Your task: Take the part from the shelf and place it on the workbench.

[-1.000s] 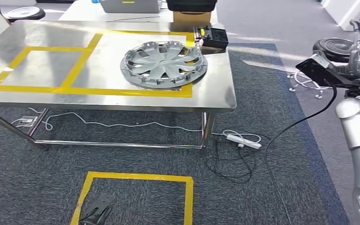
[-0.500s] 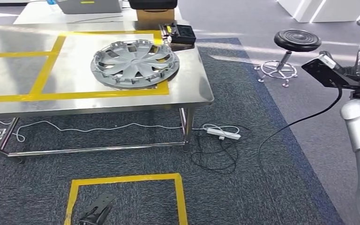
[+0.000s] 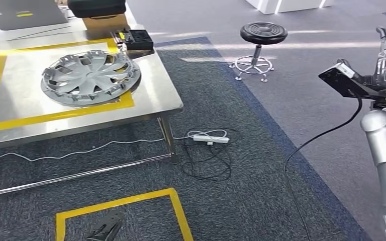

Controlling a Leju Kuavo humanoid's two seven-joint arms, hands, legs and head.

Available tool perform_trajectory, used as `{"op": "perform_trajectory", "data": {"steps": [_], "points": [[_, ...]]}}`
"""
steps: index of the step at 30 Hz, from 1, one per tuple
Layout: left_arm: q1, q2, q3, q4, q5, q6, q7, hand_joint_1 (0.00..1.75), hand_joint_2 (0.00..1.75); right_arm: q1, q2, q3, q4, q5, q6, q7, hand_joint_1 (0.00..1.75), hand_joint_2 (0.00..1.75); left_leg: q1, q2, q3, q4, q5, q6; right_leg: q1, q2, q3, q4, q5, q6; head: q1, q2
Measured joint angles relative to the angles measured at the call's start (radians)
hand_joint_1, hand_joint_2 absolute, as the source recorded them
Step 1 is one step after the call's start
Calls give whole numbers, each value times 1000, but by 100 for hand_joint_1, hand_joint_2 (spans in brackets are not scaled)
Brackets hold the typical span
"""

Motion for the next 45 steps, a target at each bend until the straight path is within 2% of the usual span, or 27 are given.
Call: {"op": "perform_trajectory", "data": {"steps": [2, 4, 6, 8, 10, 11, 12, 13, 15, 17, 19, 21, 23, 25, 26, 27, 29, 31, 32, 33, 35, 37, 39, 41, 42, 43, 45], "points": [[0, 0, 0, 0, 0, 0, 0, 0, 0, 2, 0, 0, -8, -1, 0, 1, 0, 0, 5, -32, 29, -62, 11, 5, -1, 24, -8, 0, 3, 12, 0, 0], [-1, 1, 0, 0, 0, 2, 0, 0, 0, 8, -1, -3, -15, -2, 1, 4, 0, 0, 4, -15, 32, -68, 9, 18, -5, 44, -16, -7, 9, 26, -1, 0], [-3, 1, 0, 0, 1, 4, 0, 0, 0, 14, -4, -6, -21, -3, 1, 7, 0, 0, 5, 8, 34, -71, 12, 32, -2, 8, -33, 16, -6, 36, 5, 0], [-2, 0, 0, 0, 1, 4, 0, 0, 0, 15, -5, -6, -25, -4, 1, 8, 0, 0, 3, 31, 34, -73, 12, 41, 3, -62, -84, 124, -63, 42, 13, 0], [1, 1, 0, 0, 1, 4, 0, 0, 0, 21, -4, -5, -25, -4, 1, 9, 0, 0, 0, 56, 34, -72, 10, 45, 3, -90, -147, 257, -117, 45, 14, 0], [2, 1, 0, 0, 1, 4, 0, 0, 0, 24, -4, -5, -25, -4, 1, 9, 0, 0, -1, 68, 35, -72, 9, 45, 3, -93, -160, 284, -121, 45, 15, 0], [2, 2, 0, 0, 1, 4, 0, 0, 0, 27, -4, -5, -25, -4, 1, 10, 0, 0, -1, 81, 36, -72, 8, 45, 3, -95, -153, 274, -108, 45, 15, 0], [2, 1, 0, 0, 1, 4, 0, 0, 0, 27, -4, -5, -27, -4, 1, 10, 0, 0, -2, 93, 39, -72, 6, 44, 3, -101, -124, 222, -79, 43, 15, 0], [1, 0, 0, 0, 1, 4, 0, 0, 0, 24, -4, -6, -31, -5, 1, 10, 0, 0, -6, 115, 47, -71, -2, 37, 8, -135, -42, 81, -24, 37, 15, 0], [0, 1, 0, 0, 0, 3, 0, 0, 0, 20, -4, -6, -33, -5, 1, 10, 0, 0, -12, 134, 54, -71, -7, 27, 14, -152, 1, 7, -6, 26, 13, 0], [-1, 1, 0, 0, 0, 3, 1, 0, 0, 19, -5, -8, -33, -5, 0, 10, 0, 0, -14, 154, 59, -74, -10, 16, 16, -129, -1, 3, -5, 12, 12, 0], [-4, 1, 0, 0, 0, 3, 2, 0, 0, 17, -6, -11, -33, -5, 0, 8, 0, 0, -12, 136, 56, -59, -27, 4, 11, -107, -2, -1, -1, 1, 11, 0], [-6, 1, 0, 0, 0, 3, 2, 0, 0, 13, -5, -12, -33, -6, -1, 6, 0, 0, -9, 84, 17, 29, -81, -3, 5, -88, -2, -4, 3, -7, 9, 0], [-3, 1, 0, 0, 0, 3, 3, 0, 0, 14, -4, -12, -32, -6, -1, 5, 0, 0, -10, 57, -48, 161, -137, -4, 4, -65, -4, -4, 5, -11, 7, 0], [-2, 1, 0, 0, 0, 3, 4, 0, 0, 16, -4, -11, -32, -6, 0, 5, 0, 0, -10, 54, -71, 201, -143, -3, 4, -52, -4, -4, 5, -11, 7, 0], [-1, 1, 0, 0, 0, 3, 4, 0, 0, 18, -4, -11, -32, -6, 0, 4, 0, 0, -10, 53, -76, 204, -129, -2, 4, -38, -5, -4, 6, -11, 7, 0], [-1, 1, 0, 0, 0, 3, 5, 0, 0, 18, -4, -12, -32, -6, -1, 4, 0, 0, -7, 34, -34, 104, -56, 0, 2, -12, -5, -4, 8, -7, 7, 0], [-2, 1, 0, 0, 0, 3, 5, 0, 0, 16, -4, -12, -32, -6, -1, 4, 0, 0, 1, -12, 23, -20, -5, 4, 2, 15, -11, -1, 10, 1, 7, 0], [-2, 1, 0, 0, 0, 3, 5, 0, 0, 15, -4, -12, -32, -7, -1, 4, 0, 0, 3, -28, 38, -54, 1, 7, 1, 27, -15, 0, 12, 7, 8, 0], [-2, 2, 0, 0, -1, 3, 5, 0, 0, 15, -4, -13, -31, -7, -1, 4, 0, 0, 3, -30, 44, -66, -2, 11, 0, 39, -20, -2, 15, 15, 7, 0], [-4, 2, 0, 0, -1, 4, 5, 0, 0, 18, -6, -18, -31, -8, -2, 4, 0, 0, 2, -8, 45, -70, -1, 23, -4, 49, -27, -7, 20, 28, 6, 0], [-7, 2, 0, 0, -2, 4, 5, 0, 0, 17, -11, -25, -31, -10, -3, 4, 0, 0, 4, 17, 47, -75, 4, 37, -1, -2, -52, 35, -4, 36, 15, 0], [-6, 3, 0, 0, -3, 4, 5, 0, 0, 15, -13, -27, -30, -10, -4, 3, 0, 0, 1, 40, 48, -75, 3, 45, 3, -70, -111, 156, -63, 41, 23, 0], [-3, 5, 0, 0, -3, 4, 5, 0, 0, 20, -13, -27, -29, -10, -4, 3, 0, 0, -2, 66, 49, -75, 1, 46, 1, -91, -165, 269, -103, 46, 24, 0], [-2, 6, 0, 0, -3, 4, 5, 0, 0, 23, -13, -28, -28, -11, -4, 3, 0, 0, -2, 80, 50, -75, 0, 46, 1, -95, -168, 279, -98, 46, 24, 0], [-2, 6, 0, 0, -3, 4, 5, 0, 0, 25, -13, -28, -28, -11, -5, 3, 0, 0, -3, 93, 52, -75, -3, 45, 1, -99, -148, 246, -77, 46, 24, 0], [-3, 6, 0, 0, -3, 3, 5, 0, 0, 25, -13, -29, -27, -13, -8, 3, 0, 0, -6, 117, 61, -75, -10, 39, 6, -134, -67, 106, -20, 43, 24, 0]]}}
